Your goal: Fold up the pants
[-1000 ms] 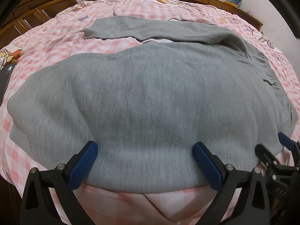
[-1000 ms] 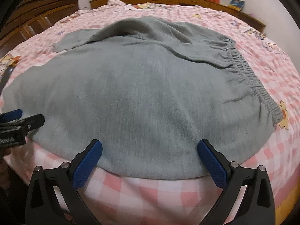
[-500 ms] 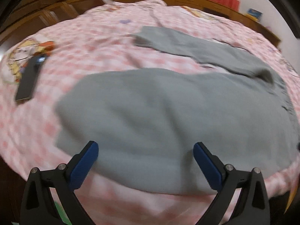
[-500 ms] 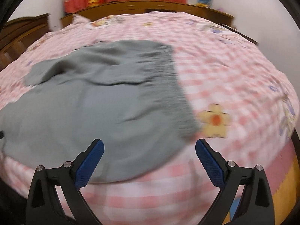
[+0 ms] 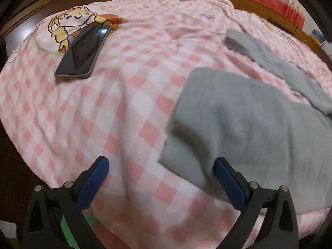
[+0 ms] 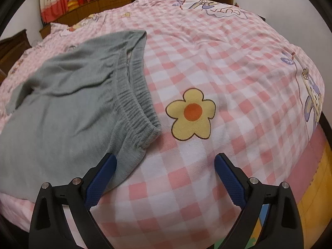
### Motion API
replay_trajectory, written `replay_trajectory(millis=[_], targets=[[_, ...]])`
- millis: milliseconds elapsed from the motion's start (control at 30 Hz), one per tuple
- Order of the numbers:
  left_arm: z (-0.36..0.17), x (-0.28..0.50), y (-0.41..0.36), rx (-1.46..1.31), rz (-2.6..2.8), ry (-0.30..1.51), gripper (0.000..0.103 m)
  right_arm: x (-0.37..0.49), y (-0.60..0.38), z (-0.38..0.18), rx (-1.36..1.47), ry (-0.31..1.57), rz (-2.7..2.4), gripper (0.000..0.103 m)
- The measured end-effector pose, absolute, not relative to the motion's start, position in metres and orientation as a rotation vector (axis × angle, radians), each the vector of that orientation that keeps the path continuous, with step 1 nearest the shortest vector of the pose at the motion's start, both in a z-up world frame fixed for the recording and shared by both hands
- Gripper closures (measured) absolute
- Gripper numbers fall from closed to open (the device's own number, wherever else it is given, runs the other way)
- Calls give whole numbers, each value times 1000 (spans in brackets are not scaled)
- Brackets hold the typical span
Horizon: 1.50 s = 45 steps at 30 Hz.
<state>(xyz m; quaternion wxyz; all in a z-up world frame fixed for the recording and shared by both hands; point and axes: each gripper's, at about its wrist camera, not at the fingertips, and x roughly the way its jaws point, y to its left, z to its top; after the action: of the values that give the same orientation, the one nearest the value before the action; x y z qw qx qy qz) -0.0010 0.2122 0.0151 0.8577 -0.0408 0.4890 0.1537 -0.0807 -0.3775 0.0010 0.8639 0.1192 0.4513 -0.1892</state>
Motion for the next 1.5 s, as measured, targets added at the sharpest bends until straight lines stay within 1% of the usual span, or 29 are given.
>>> replay_trajectory(millis=[200, 333, 433, 500, 533, 600, 633, 667, 700, 767, 967, 1300, 1500], targets=[[15, -4, 220, -124, 336, 1034, 0, -80, -382, 4, 237, 966, -382, 6], [20, -6, 218, -110, 328, 1002, 1, -78, -379, 8, 198, 959, -380, 6], [24, -5, 218, -113, 325, 980, 8, -77, -378, 8, 197, 963, -384, 6], [28, -7, 218, -130, 307, 958, 21, -77, -378, 7, 207, 963, -386, 6], [30, -9, 217, -135, 293, 950, 24, -77, -379, 7, 208, 963, -385, 6], [33, -11, 216, -140, 276, 939, 41, -76, -379, 6, 206, 968, -384, 6], [34, -12, 216, -143, 272, 935, 46, -75, -379, 5, 207, 969, -383, 6], [35, -14, 216, -145, 272, 932, 55, -75, -380, 5, 211, 969, -383, 6], [35, -14, 217, -147, 277, 931, 59, -75, -380, 4, 218, 970, -384, 6], [34, -15, 221, -163, 278, 931, 64, -76, -382, 2, 233, 972, -386, 6], [36, -23, 226, -202, 263, 934, 65, -73, -383, -2, 244, 987, -397, 4], [32, -22, 207, -98, 239, 908, 65, -73, -386, -5, 275, 993, -404, 3], [38, -23, 197, -45, 246, 876, 65, -71, -388, -6, 280, 1006, -400, 2]])
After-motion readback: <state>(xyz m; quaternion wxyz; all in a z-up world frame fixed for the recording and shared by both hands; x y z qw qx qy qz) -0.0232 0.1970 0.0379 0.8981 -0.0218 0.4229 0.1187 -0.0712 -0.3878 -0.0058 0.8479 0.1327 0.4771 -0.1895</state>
